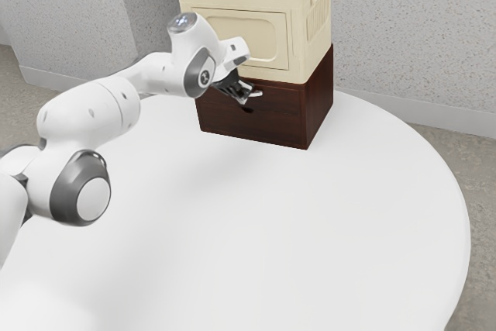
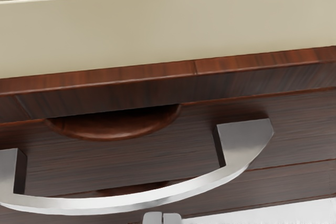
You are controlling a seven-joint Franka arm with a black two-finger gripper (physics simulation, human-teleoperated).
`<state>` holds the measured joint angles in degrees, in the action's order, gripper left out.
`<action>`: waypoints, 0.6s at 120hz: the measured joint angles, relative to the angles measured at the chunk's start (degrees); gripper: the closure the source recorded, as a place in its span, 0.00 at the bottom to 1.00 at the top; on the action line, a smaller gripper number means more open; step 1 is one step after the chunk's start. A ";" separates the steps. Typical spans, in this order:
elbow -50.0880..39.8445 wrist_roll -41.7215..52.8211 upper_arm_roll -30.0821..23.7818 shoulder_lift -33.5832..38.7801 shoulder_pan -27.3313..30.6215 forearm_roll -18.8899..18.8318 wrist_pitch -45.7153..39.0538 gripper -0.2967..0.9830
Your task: Push the drawer handle with one arm to close the drawer
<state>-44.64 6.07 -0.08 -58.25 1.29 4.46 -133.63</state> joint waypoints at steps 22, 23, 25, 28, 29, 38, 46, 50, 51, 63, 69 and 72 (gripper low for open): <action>-3.45 0.18 -0.06 2.03 -0.25 -0.07 0.68 0.85; -4.36 0.18 -0.07 2.72 -0.30 -0.04 0.87 0.85; -6.13 0.18 -0.09 4.13 -0.41 0.02 1.25 0.85; -9.35 0.17 -0.08 6.78 -0.63 0.08 1.80 0.85; -11.07 0.14 -0.04 8.21 -0.77 0.10 2.03 0.85; -25.52 -0.22 0.25 21.24 -2.18 0.17 4.55 0.85; -37.75 -0.66 0.94 33.04 -3.81 0.03 6.97 0.85; -43.44 -0.90 1.29 38.87 -4.48 -0.07 8.45 0.84; -44.75 -0.95 1.36 40.29 -4.60 -0.09 8.82 0.82; -58.04 -1.48 1.69 58.27 -5.82 -0.82 14.29 0.64; -59.79 -1.70 1.66 64.50 -6.63 -1.87 18.67 0.56; -59.11 -1.80 1.65 66.24 -7.20 -2.78 20.84 0.53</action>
<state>-103.75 4.26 1.57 7.99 -5.90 1.68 -112.79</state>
